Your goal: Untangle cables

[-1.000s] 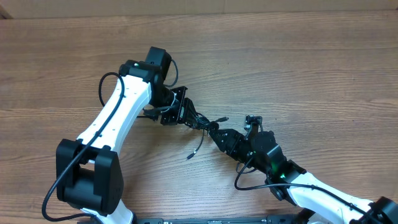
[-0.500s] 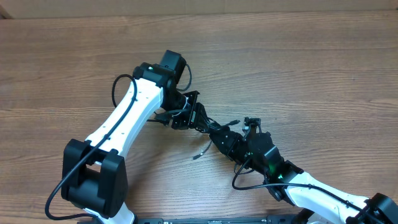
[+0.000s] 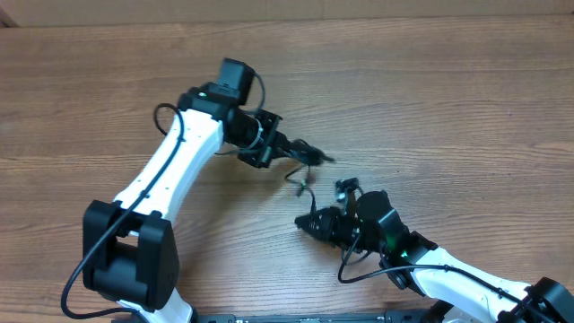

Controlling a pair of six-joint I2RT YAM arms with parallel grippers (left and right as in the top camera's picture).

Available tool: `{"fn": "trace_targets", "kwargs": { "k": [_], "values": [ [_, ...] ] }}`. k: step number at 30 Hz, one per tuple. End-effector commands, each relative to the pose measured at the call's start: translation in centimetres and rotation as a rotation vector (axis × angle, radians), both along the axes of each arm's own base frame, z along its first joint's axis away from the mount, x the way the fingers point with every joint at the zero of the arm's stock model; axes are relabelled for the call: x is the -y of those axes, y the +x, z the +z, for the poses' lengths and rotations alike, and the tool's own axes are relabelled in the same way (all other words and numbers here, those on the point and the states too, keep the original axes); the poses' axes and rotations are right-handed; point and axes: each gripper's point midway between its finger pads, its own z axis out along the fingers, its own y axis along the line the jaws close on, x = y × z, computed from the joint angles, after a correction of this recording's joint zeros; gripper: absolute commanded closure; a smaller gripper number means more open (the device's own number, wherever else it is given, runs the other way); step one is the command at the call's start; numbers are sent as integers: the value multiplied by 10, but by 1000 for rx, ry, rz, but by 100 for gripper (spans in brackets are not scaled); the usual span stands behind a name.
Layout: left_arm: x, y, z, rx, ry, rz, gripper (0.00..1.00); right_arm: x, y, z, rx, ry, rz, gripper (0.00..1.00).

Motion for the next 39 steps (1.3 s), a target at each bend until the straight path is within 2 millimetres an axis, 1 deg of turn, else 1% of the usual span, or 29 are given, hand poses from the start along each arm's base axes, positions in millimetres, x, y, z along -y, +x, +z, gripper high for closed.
{"fn": "trace_targets", "kwargs": {
  "k": [1,3,5,9,12,15,17,18,21,25,28,30,31,32,34,36,37,39],
  "values": [
    [-19,16,10,170,72,-71,96,-5,-27,-2,-39,22,149,96],
    [-22,19,9,186,84,-78,96,-2,-29,-8,-62,-1,141,96],
    [-22,21,9,223,87,-113,96,1,-26,-12,-65,-19,121,96],
    [-22,28,11,383,110,-273,96,3,-26,-16,-73,-37,111,96],
    [-29,34,8,542,190,-457,96,12,-25,-23,-115,-58,88,96],
    [-37,36,4,699,279,-704,96,27,-16,-28,-167,-62,40,96],
    [-39,33,2,755,298,-823,96,37,-7,-25,-158,-38,27,96],
    [-40,31,1,763,302,-851,96,42,-1,-22,-149,-22,17,96],
    [-42,30,-1,797,323,-927,96,55,19,-8,-114,50,-24,96],
    [-41,30,-2,850,350,-1028,96,63,38,31,18,195,3,96],
    [-54,38,-8,798,472,-998,96,65,46,62,110,293,33,96],
    [-60,40,-10,762,534,-969,96,64,49,77,184,322,55,96],
    [-58,39,-10,763,536,-973,96,64,50,81,213,326,58,96],
    [-55,38,-10,766,532,-981,96,64,51,84,231,327,55,92],
    [-46,34,-10,789,511,-1024,96,66,56,83,244,315,29,59],
    [-29,26,-7,853,435,-1114,96,67,60,80,277,292,16,31],
    [-18,21,-4,892,378,-1152,96,68,61,80,316,276,22,21],
    [7,7,7,993,196,-1211,96,68,61,80,392,249,45,7]
  ]
}}
